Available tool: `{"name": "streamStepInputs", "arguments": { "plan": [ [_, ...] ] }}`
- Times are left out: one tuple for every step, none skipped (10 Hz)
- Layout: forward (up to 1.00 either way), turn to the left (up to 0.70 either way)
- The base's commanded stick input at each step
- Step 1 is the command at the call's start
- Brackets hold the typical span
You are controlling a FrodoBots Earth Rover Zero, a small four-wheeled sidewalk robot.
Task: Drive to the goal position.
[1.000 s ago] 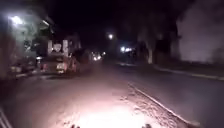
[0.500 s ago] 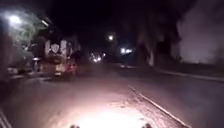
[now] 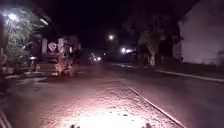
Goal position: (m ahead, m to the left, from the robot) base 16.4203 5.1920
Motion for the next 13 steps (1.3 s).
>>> {"name": "streamStepInputs", "arguments": {
  "plan": [
    [0.0, 0.0],
    [0.0, 0.0],
    [0.0, 0.0],
    [0.0, 0.0],
    [0.03, 0.0],
    [0.5, 0.0],
    [0.5, 0.0],
    [0.5, 0.0],
    [0.5, 0.0],
    [0.5, 0.0],
    [0.5, 0.0],
    [0.5, 0.0],
    [0.5, 0.0]
  ]
}}
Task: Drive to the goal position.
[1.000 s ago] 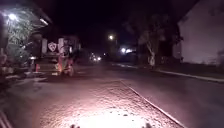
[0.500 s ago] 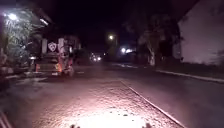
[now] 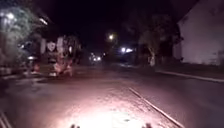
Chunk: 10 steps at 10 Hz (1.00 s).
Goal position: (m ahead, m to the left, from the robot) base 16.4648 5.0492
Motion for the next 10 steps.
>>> {"name": "streamStepInputs", "arguments": {
  "plan": [
    [0.5, 0.0],
    [0.5, 0.0],
    [0.5, 0.0],
    [0.5, 0.0],
    [0.5, 0.0],
    [0.5, 0.0],
    [0.5, 0.0],
    [0.5, 0.0],
    [0.5, 0.0],
    [0.5, 0.0]
  ]
}}
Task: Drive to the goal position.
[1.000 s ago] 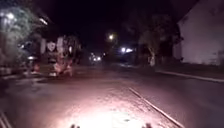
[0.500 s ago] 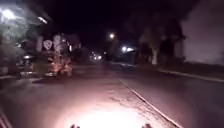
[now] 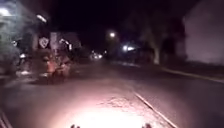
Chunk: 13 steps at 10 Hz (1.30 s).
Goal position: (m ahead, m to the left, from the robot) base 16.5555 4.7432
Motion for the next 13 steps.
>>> {"name": "streamStepInputs", "arguments": {
  "plan": [
    [0.5, 0.0],
    [0.5, 0.0],
    [0.5, 0.0],
    [0.5, 0.0],
    [0.5, 0.0],
    [0.5, 0.0],
    [0.5, 0.0],
    [0.5, 0.0],
    [0.5, 0.0],
    [0.5, 0.0],
    [0.5, 0.0],
    [0.5, 0.0],
    [0.5, 0.0]
  ]
}}
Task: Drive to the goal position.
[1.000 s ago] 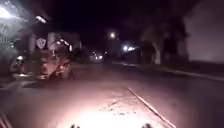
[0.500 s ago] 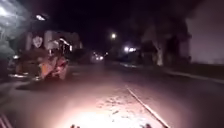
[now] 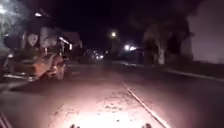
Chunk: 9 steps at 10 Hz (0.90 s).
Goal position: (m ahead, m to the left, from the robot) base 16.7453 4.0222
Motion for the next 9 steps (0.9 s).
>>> {"name": "streamStepInputs", "arguments": {
  "plan": [
    [0.5, 0.0],
    [0.5, 0.0],
    [0.5, 0.0],
    [0.5, 0.0],
    [0.5, 0.0],
    [0.5, 0.0],
    [0.5, 0.0],
    [0.5, 0.0],
    [0.5, 0.0]
  ]
}}
